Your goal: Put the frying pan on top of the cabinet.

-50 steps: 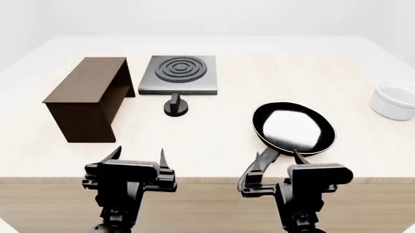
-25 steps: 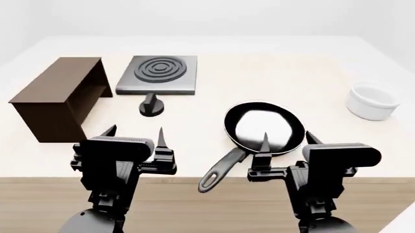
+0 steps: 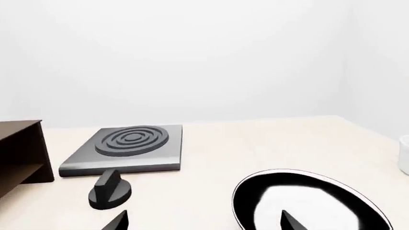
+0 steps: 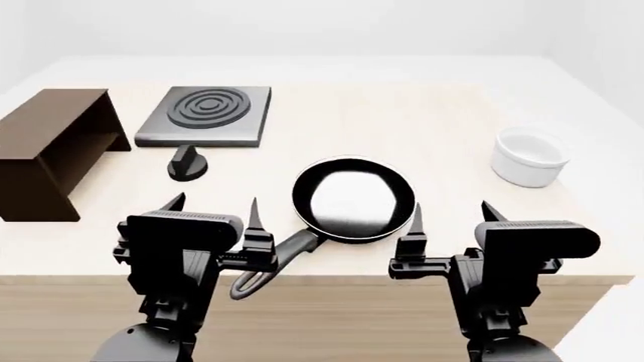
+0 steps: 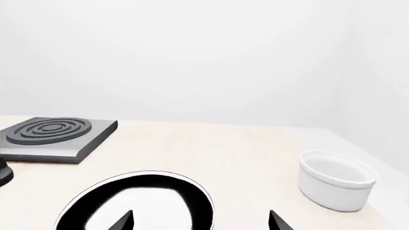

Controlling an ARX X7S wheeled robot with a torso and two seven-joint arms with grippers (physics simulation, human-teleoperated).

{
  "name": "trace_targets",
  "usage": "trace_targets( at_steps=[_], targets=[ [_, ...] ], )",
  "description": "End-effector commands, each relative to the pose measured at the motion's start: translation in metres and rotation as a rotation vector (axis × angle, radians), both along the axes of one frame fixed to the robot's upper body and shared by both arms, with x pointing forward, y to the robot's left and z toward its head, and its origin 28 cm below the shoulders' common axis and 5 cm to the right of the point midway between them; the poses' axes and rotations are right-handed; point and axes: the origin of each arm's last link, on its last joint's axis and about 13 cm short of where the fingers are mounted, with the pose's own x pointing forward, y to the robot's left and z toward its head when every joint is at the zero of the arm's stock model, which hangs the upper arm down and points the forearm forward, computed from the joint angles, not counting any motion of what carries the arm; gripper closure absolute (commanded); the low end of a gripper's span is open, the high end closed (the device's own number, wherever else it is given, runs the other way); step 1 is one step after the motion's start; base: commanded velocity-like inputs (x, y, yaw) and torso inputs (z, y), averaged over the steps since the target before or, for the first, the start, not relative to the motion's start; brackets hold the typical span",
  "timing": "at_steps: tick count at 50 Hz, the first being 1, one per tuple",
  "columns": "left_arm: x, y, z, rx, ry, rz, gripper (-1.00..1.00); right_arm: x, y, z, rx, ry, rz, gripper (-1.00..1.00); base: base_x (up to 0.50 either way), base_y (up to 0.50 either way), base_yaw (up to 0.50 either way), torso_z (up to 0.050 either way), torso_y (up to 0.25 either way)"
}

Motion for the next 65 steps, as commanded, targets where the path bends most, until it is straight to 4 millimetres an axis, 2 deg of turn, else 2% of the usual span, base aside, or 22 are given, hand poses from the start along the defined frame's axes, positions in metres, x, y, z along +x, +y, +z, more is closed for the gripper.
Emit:
trace_targets(
  at_steps=[1, 12, 28, 40, 42, 45, 47, 50, 51, 52, 53, 56, 60, 65],
  targets=[
    [0.001, 0.001, 0.000, -0.002, 0.005, 0.002, -1.00, 0.002, 0.001, 0.000, -0.006, 0.003, -0.009, -1.00, 0.00, 0.00, 0.00, 0.000, 0.000],
    [0.001, 0.002, 0.001, 0.000, 0.005, 0.005, -1.00, 0.001, 0.001, 0.001, 0.005, 0.006, 0.005, -1.00, 0.00, 0.00, 0.00, 0.000, 0.000],
    [0.002, 0.003, 0.002, 0.002, 0.002, 0.010, -1.00, 0.001, 0.001, 0.001, 0.008, 0.003, -0.005, -1.00, 0.50, 0.00, 0.00, 0.000, 0.000],
    [0.000, 0.002, 0.002, -0.003, 0.018, 0.007, -1.00, 0.001, 0.001, 0.000, -0.003, 0.011, -0.019, -1.00, 0.19, 0.00, 0.00, 0.000, 0.000],
    [-0.003, 0.002, 0.004, -0.047, 0.077, -0.027, -1.00, 0.002, 0.001, -0.001, -0.003, 0.016, -0.025, -1.00, 0.00, 0.00, 0.00, 0.000, 0.000],
    [-0.012, 0.002, 0.009, -0.006, 0.114, -0.042, -1.00, 0.004, 0.000, -0.002, -0.002, 0.026, -0.032, -1.00, 0.00, 0.00, 0.00, 0.000, 0.000],
    [-0.021, 0.004, 0.021, -0.016, 0.166, -0.107, -1.00, 0.004, 0.001, -0.002, -0.001, 0.026, -0.032, -1.00, 0.00, 0.00, 0.00, 0.000, 0.000],
    [-0.034, 0.010, 0.027, 0.099, 0.247, -0.172, -1.00, 0.003, 0.001, -0.001, 0.001, 0.020, -0.033, -1.00, 0.00, 0.00, 0.00, 0.000, 0.000],
    [-0.032, 0.014, 0.023, 0.102, 0.304, -0.140, -1.00, 0.003, 0.001, -0.001, 0.000, 0.020, -0.033, -1.00, 0.00, 0.00, 0.00, 0.000, 0.000],
    [-0.019, 0.032, 0.020, 0.149, 0.403, -0.049, -1.00, 0.004, 0.000, -0.001, 0.001, 0.020, -0.034, -1.00, 0.00, 0.00, 0.00, 0.000, 0.000],
    [-0.013, 0.039, 0.025, 0.187, 0.428, 0.002, -1.00, 0.004, 0.001, -0.002, 0.002, 0.022, -0.035, -1.00, 0.00, 0.00, 0.00, 0.000, 0.000],
    [-0.026, 0.032, 0.034, 0.269, 0.441, 0.035, -1.00, 0.005, 0.001, -0.003, -0.001, 0.024, -0.033, -1.00, 0.00, 0.00, 0.00, 0.000, 0.000],
    [-0.052, 0.030, 0.052, 0.254, 0.556, -0.256, -1.00, 0.004, 0.000, -0.002, 0.001, 0.022, -0.034, -1.00, 0.00, 0.00, 0.00, 0.000, 0.000],
    [-0.049, 0.037, 0.064, 0.333, 0.636, -0.327, -1.00, 0.004, 0.000, -0.002, 0.001, 0.021, -0.033, -1.00, 0.00, 0.00, 0.00, 0.000, 0.000]
  ],
)
